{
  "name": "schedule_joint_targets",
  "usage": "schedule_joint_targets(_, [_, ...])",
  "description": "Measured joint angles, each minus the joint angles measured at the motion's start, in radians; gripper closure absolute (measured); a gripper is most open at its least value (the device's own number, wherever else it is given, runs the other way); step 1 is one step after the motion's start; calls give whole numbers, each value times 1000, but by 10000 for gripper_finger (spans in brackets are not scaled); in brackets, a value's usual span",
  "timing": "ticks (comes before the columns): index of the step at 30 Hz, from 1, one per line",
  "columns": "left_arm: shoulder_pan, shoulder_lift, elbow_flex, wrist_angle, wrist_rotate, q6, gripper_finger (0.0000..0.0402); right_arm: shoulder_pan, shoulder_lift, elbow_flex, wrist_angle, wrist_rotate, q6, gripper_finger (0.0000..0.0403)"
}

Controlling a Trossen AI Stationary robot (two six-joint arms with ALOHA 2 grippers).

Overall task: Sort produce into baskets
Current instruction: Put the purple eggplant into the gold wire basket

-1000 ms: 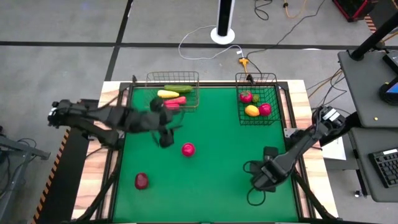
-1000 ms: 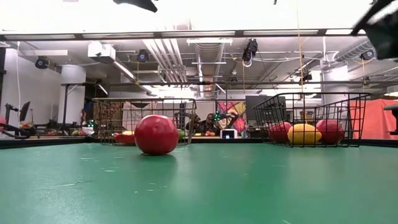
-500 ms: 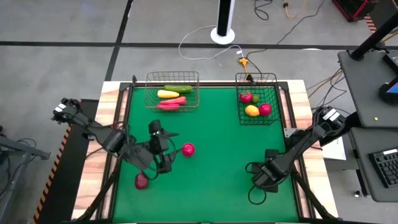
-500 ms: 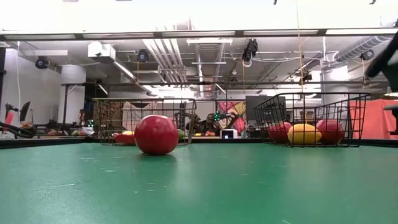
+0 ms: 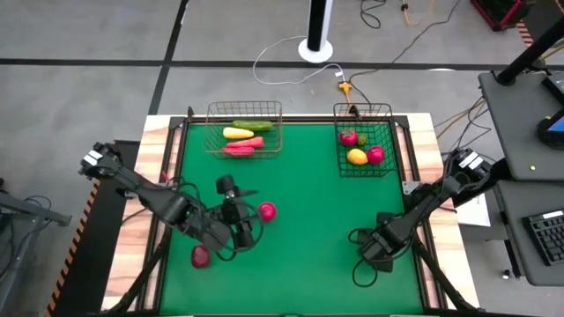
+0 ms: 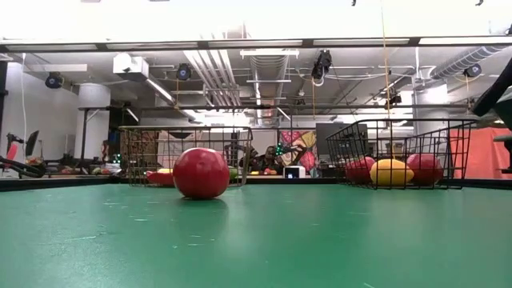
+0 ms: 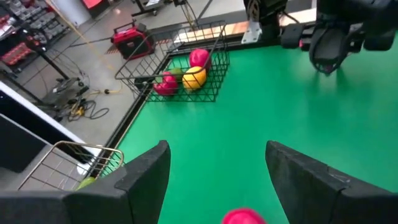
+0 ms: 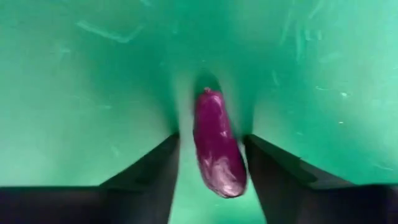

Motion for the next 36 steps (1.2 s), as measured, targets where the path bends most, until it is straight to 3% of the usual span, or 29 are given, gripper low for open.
schedule_joint_targets(9, [-29, 54, -2, 0, -87, -42, 157, -4, -8, 0, 19, -2, 19, 371])
schedule_joint_targets(12, [-51, 64, -2, -1, -102, -60, 157, -12, -17, 17, 25, 28, 27, 380])
schedule_joint_targets(16, [-88, 66, -2, -6, -165, -91, 157, -49, -33, 86, 118, 169, -12, 370])
schedule_joint_targets(21, [-128, 63, -9, -13, -249, -148, 157, -142, -35, 174, 367, 343, -260, 367])
schedule_joint_targets(25, [-148, 62, -9, -90, -258, -268, 157, -238, -35, 233, 590, 454, -545, 366])
schedule_joint_targets(31, [-184, 62, -9, -372, -241, -620, 157, -417, -28, 288, 932, 465, -916, 365])
schedule_joint_targets(36, [-201, 64, -12, -561, -94, -887, 157, -575, 10, 318, 1146, 456, -1036, 365])
